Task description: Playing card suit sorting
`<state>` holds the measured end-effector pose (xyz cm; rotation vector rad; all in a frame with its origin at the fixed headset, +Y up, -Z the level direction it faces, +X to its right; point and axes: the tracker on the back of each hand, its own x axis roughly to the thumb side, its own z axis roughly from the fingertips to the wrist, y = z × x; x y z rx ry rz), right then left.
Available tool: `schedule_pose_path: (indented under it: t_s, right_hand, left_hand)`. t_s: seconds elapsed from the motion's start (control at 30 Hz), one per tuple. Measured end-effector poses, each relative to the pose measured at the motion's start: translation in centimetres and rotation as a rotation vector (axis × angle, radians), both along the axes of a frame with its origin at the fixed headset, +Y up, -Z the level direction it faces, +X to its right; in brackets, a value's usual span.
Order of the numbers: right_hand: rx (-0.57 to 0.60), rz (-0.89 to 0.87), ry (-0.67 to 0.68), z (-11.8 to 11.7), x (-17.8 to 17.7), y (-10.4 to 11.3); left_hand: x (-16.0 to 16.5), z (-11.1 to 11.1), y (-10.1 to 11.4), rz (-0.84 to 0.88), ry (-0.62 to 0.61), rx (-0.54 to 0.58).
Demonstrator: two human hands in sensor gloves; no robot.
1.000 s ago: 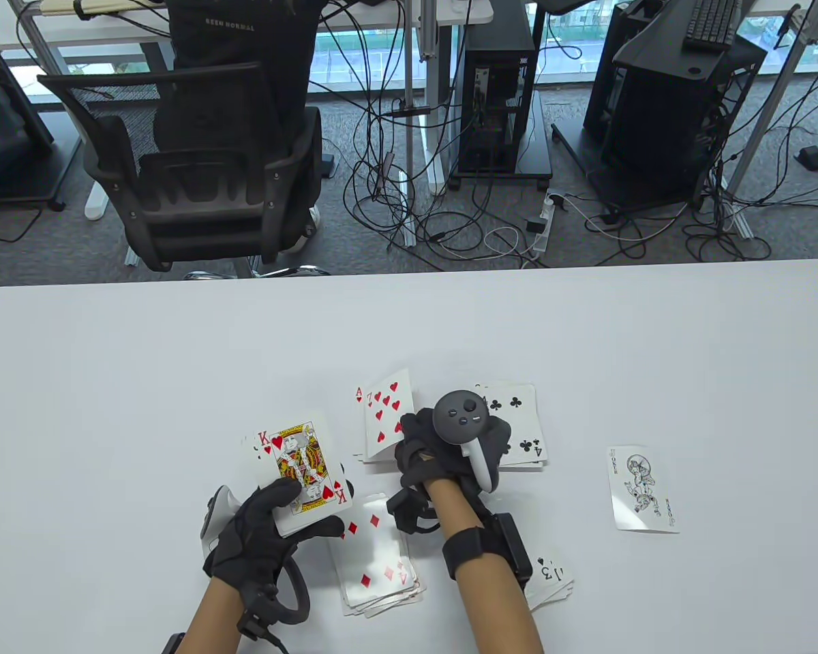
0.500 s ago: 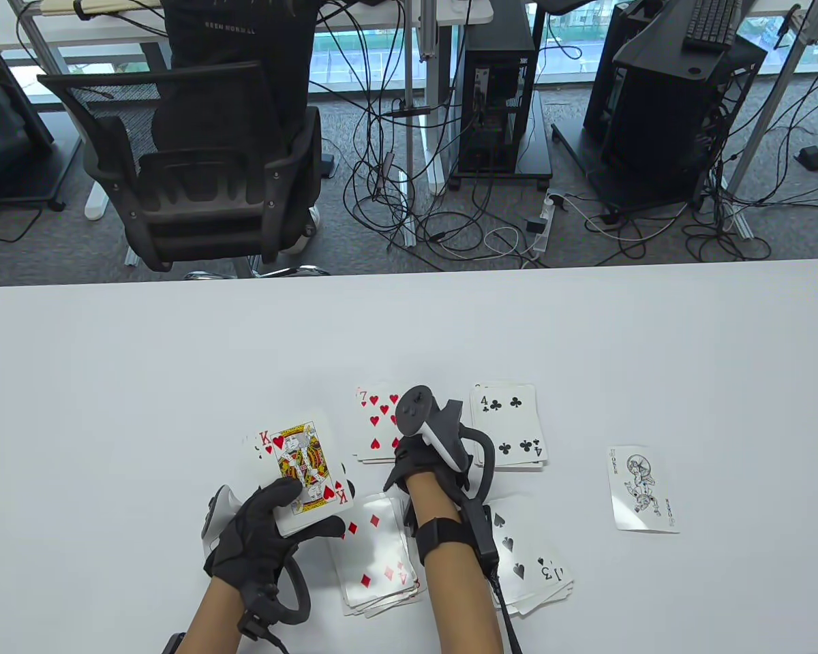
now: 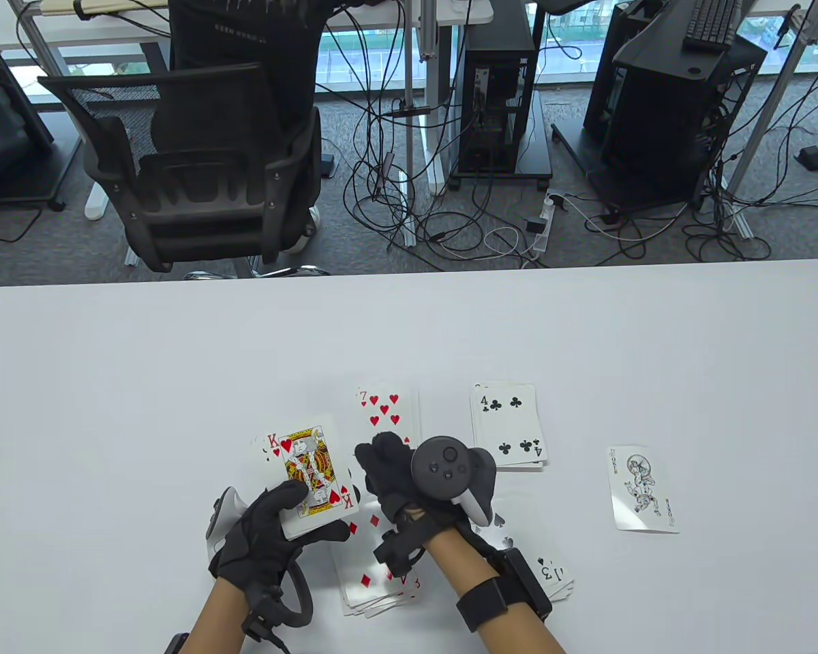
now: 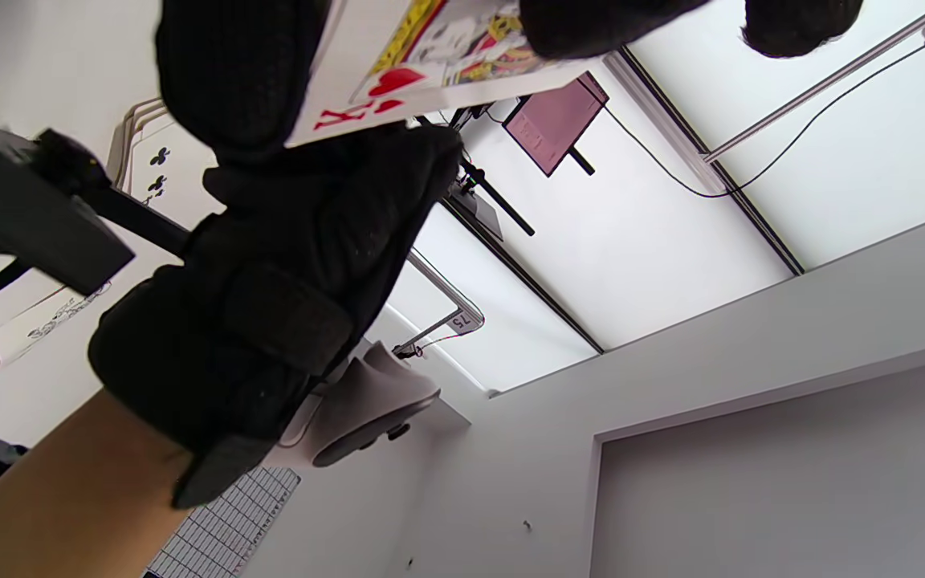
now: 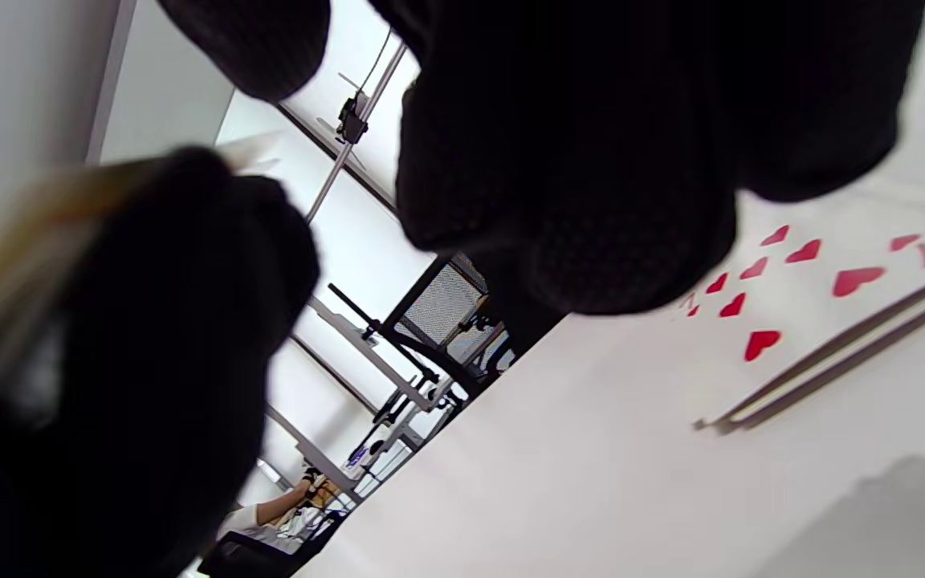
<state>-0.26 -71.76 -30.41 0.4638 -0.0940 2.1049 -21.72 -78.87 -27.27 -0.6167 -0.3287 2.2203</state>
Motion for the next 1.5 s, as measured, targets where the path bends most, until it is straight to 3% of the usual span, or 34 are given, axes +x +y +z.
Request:
schedule_pose_path:
  t_s: [0.2,0.3,0.67,0.97,1.13,1.27,1.5]
  right_hand:
    - [-0.031,0.139,0.154,2.3,-1.2,-0.4]
    - [-0.003,0.171,0.125,2.3,-1.2,-0.6]
    - [0.062,0.031,-0.004,2.2,1.0,-0.5]
    - [0.038,-0.021,-0.073,1.6,3.0,0.4]
    - [-0.014,-0.143,-0.180,0.2,5.6,1.2]
    - [-0.121,-0.208,-0.258,-2.4,7.4,0.7]
    - [-0.313,-0.022,-0.341,-6.1,5.4,-2.3]
  left_hand:
    - [0.7,0.2,-0.2,-0.017,-0.036,0.001]
    - [1.1,0.3,-0.2,-0.012,-0.058,0.007]
    - [1.2,0.3,-0.1,-0.026,-0.081,0.019]
    - [1.1,0.3,0.0,0.004,-0.057,0.014]
    - [0.4,0.1,0.1,0.022,-0.009,0.003]
    - [-0.2,0.0,0.0,0.015,0.024,-0.006]
    - [-0.1,0.0,0.0,0.027,0.019,-0.007]
